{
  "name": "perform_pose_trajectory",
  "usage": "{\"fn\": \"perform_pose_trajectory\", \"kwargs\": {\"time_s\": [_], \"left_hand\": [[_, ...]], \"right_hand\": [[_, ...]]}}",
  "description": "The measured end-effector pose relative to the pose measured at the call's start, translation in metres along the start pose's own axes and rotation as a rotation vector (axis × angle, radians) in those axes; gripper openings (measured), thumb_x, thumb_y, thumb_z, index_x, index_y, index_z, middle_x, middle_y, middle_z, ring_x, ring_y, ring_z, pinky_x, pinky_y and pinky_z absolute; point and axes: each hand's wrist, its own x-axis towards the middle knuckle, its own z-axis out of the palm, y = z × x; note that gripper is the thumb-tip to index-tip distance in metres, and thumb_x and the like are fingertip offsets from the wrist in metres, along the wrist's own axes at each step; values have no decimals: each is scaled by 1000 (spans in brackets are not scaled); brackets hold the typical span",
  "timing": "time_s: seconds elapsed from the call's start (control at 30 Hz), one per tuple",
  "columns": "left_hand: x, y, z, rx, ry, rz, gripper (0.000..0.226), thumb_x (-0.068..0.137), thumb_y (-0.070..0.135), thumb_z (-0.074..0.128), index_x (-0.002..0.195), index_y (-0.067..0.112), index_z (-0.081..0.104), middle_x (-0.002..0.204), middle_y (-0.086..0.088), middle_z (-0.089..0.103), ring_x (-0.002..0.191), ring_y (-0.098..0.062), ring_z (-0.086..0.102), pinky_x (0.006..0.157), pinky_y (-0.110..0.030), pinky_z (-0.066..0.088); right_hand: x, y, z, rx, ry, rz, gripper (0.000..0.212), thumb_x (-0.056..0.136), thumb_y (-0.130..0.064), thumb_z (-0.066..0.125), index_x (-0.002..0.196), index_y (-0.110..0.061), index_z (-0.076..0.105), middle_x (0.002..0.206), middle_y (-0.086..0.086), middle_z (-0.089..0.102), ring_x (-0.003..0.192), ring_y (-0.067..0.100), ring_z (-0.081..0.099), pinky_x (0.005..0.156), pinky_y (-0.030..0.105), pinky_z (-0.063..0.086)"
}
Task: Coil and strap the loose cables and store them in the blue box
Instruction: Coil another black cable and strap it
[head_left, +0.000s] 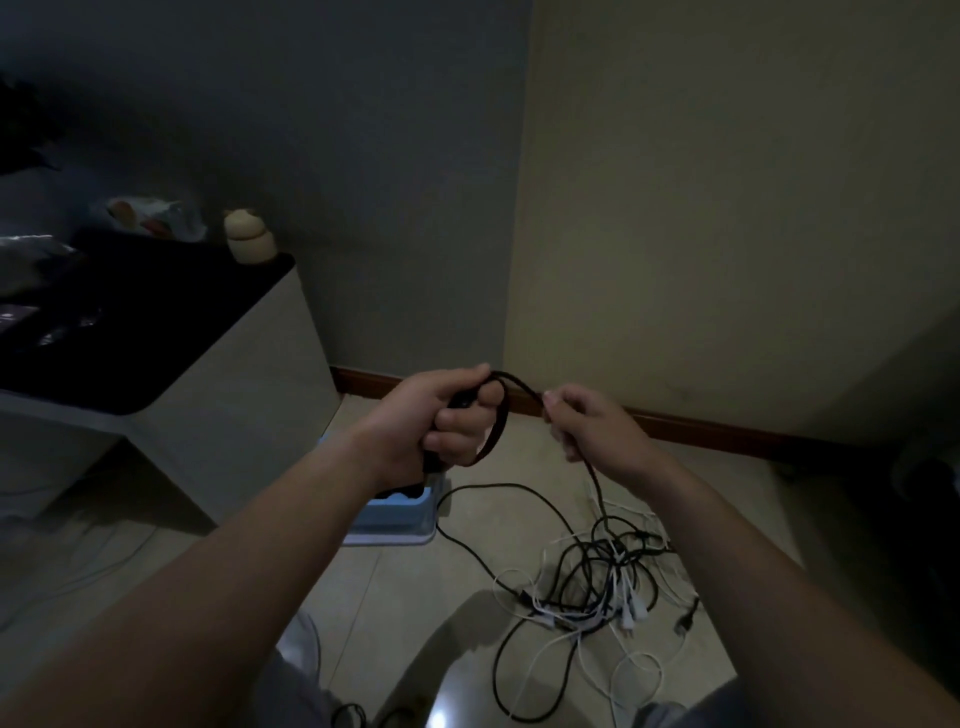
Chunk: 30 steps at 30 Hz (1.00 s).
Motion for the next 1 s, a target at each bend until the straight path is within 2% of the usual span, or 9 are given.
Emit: {"fn": "perform_pose_trajectory", "kwargs": {"time_s": [0.1, 0.23, 0.37, 0.47, 0.57, 0.63, 0.73, 0.87, 1.0], "left_hand": [[-2, 0, -2, -105, -10, 48, 28, 97, 33, 42, 74, 19, 50, 45, 12, 31, 37, -4, 12, 45, -19, 7], [-1, 1, -6, -233, 20, 164, 29, 101, 34, 40, 78, 19, 50, 48, 11, 35, 34, -2, 31, 44, -17, 18], [-1, 7, -11, -338, 91, 256, 32, 104, 36, 37, 81, 20, 52, 54, 10, 40, 41, -3, 39, 47, -16, 32], [-2, 14, -16, -418, 150, 334, 35, 105, 35, 36, 81, 18, 54, 58, 8, 45, 46, -6, 46, 49, -17, 41], [-4, 20, -22, -482, 225, 407, 34, 106, 34, 37, 84, 17, 56, 67, 6, 53, 56, -7, 56, 54, -19, 48], [-6, 23, -27, -503, 331, 477, 32, 106, 33, 38, 88, 17, 58, 75, 3, 61, 65, -11, 64, 60, -20, 52], [-10, 30, -36, -559, 416, 561, 33, 107, 33, 35, 96, 15, 60, 88, -2, 73, 80, -16, 73, 68, -22, 55], [-11, 34, -44, -552, 437, 593, 30, 108, 32, 34, 105, 12, 57, 104, -10, 76, 94, -22, 74, 70, -26, 60], [-6, 29, -45, -330, 487, 590, 28, 109, 30, 30, 114, 11, 51, 109, -11, 75, 100, -23, 73, 77, -28, 60]], "right_hand": [[0, 3, 6, 29, -132, 92, 28, 107, -29, 42, 85, -15, 50, 55, -8, 46, 50, 10, 40, 55, 27, 37], [-2, 1, 12, 19, -175, 145, 23, 107, -21, 41, 88, -16, 52, 57, -8, 52, 58, 13, 49, 56, 22, 39], [-7, 8, 14, -75, -285, 257, 11, 104, -22, 46, 98, -18, 54, 72, 0, 60, 64, 15, 53, 62, 30, 45], [-8, 11, 18, -162, -290, 264, 7, 103, -21, 48, 97, -18, 52, 72, 1, 66, 65, 12, 62, 64, 27, 45], [-8, 14, 19, -212, -273, 290, 9, 104, -29, 46, 105, -21, 51, 75, -1, 70, 65, 6, 63, 63, 28, 41], [-7, 16, 21, -195, -244, 222, 6, 105, -30, 44, 108, -29, 50, 77, -2, 67, 62, 8, 59, 62, 29, 43], [-7, 13, 27, -301, -142, 15, 20, 104, -25, 46, 111, -41, 55, 73, -7, 63, 58, 3, 51, 59, 24, 44], [-9, 4, 37, -428, -198, -95, 27, 101, -28, 54, 121, -41, 66, 86, -6, 70, 72, 3, 62, 74, 29, 51], [-16, -10, 45, -368, -283, -93, 28, 99, -26, 57, 123, -34, 70, 69, -13, 67, 70, 2, 61, 71, 29, 48]]}}
